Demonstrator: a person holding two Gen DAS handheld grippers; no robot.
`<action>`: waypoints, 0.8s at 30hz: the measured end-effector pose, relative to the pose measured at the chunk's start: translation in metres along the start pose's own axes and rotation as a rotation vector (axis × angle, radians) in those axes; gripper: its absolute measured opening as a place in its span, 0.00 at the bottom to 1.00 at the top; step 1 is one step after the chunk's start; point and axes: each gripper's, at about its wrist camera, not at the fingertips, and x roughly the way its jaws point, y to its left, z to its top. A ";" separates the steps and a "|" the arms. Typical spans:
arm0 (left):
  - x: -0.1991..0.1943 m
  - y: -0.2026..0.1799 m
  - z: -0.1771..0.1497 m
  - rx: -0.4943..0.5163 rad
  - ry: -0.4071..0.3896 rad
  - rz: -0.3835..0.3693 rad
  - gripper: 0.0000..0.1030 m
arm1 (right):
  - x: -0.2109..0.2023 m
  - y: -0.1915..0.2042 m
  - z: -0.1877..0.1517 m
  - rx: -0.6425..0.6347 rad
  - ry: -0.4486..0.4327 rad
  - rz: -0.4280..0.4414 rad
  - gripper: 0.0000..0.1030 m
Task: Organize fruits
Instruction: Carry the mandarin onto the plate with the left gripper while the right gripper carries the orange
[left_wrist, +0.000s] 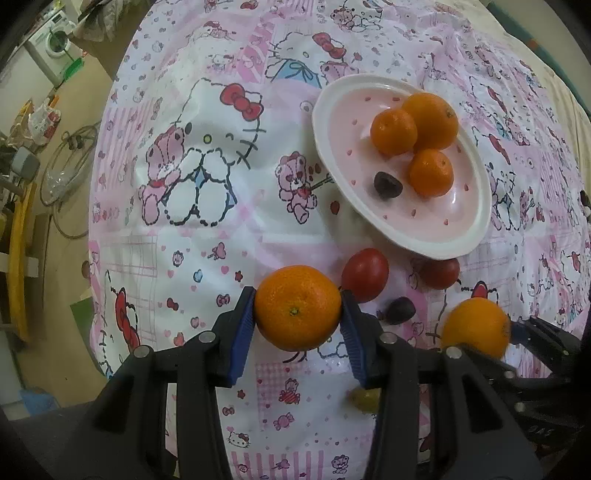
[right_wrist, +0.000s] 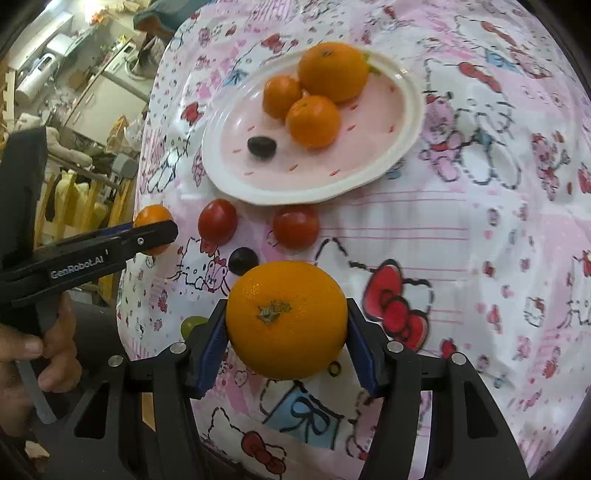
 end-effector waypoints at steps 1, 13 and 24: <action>0.000 0.000 0.000 0.000 -0.004 0.002 0.39 | -0.002 -0.001 0.000 0.005 -0.008 0.002 0.60; -0.011 -0.010 0.006 0.016 -0.071 0.023 0.39 | -0.054 -0.034 0.004 0.093 -0.148 0.012 0.60; -0.041 -0.024 0.024 0.094 -0.191 -0.002 0.39 | -0.105 -0.050 0.030 0.093 -0.307 -0.007 0.60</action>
